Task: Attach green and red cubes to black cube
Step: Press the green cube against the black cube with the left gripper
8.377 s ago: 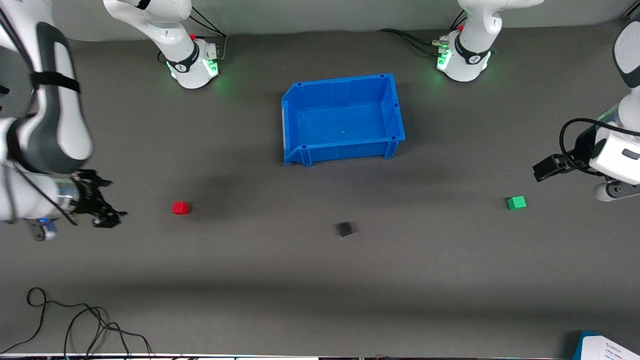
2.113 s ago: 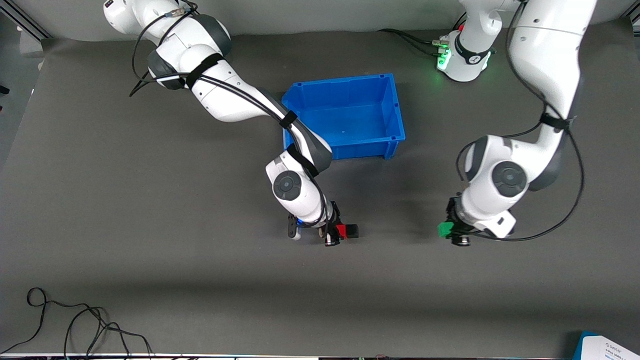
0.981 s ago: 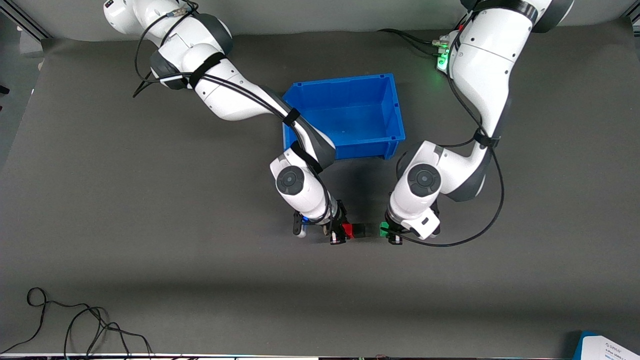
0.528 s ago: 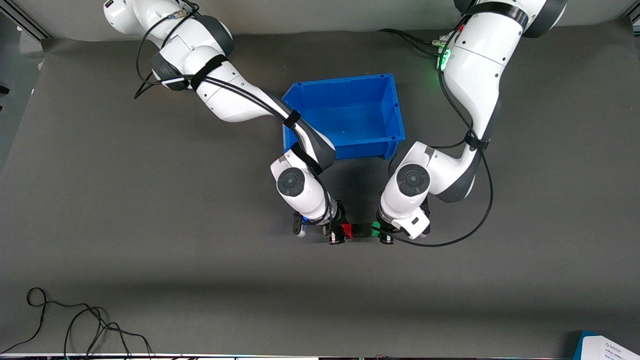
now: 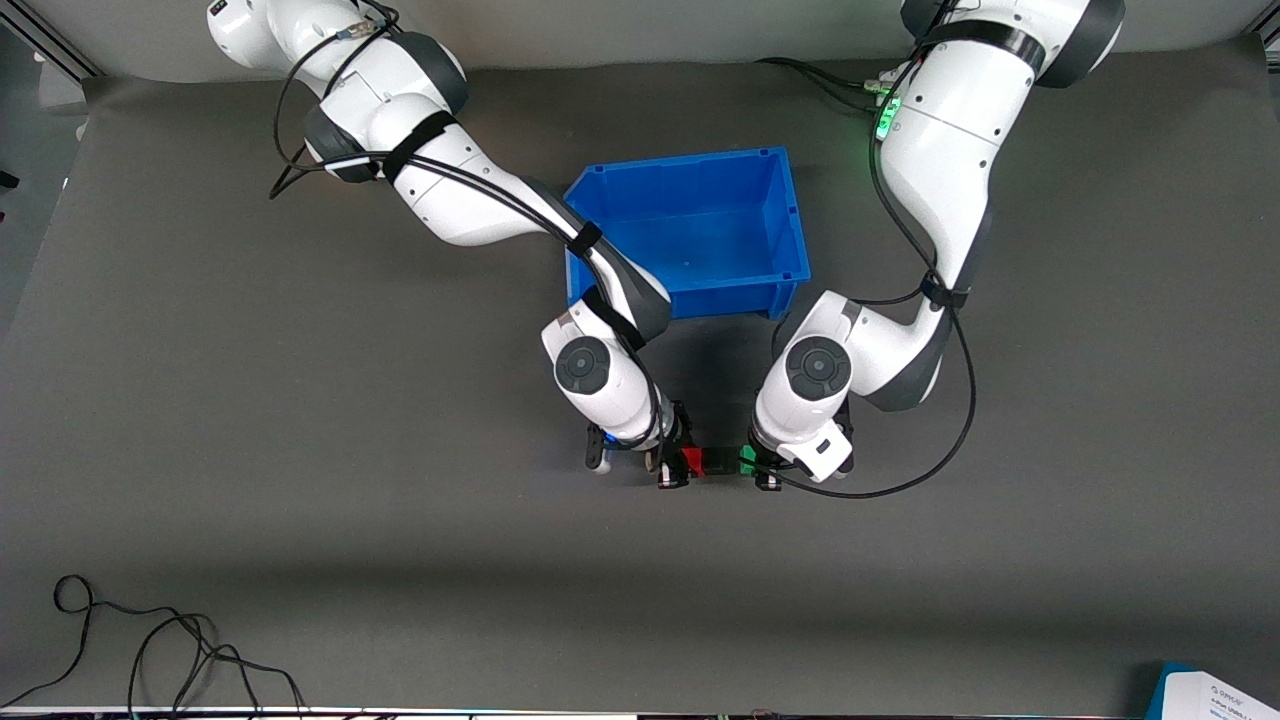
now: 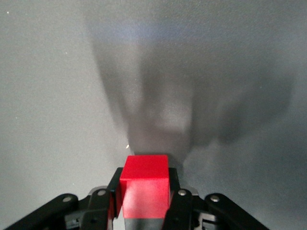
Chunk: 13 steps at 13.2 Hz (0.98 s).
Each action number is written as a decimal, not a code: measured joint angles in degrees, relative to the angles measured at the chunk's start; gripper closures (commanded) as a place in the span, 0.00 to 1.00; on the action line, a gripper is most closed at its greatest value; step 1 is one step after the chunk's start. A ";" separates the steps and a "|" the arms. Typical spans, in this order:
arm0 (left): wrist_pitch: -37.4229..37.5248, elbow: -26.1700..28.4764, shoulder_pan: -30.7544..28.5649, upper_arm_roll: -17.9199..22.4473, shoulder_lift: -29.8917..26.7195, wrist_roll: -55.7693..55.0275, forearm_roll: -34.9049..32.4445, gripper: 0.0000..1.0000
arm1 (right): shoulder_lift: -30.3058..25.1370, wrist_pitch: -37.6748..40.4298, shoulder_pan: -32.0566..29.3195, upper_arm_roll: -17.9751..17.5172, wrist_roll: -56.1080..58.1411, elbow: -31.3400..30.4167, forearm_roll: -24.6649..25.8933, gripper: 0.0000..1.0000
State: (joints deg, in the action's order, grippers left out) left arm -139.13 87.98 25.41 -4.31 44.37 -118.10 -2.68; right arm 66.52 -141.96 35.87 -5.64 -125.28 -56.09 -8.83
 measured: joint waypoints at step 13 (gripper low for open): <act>-0.03 -2.02 1.47 0.04 0.87 0.07 -0.15 0.00 | 0.82 -2.06 0.00 0.00 -0.18 -0.03 0.00 0.78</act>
State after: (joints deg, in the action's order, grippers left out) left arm -139.16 85.96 26.88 -4.26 45.24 -118.02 -2.84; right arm 67.34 -144.03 35.87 -5.65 -125.46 -56.11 -8.84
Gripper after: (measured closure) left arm 0.088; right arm 0.608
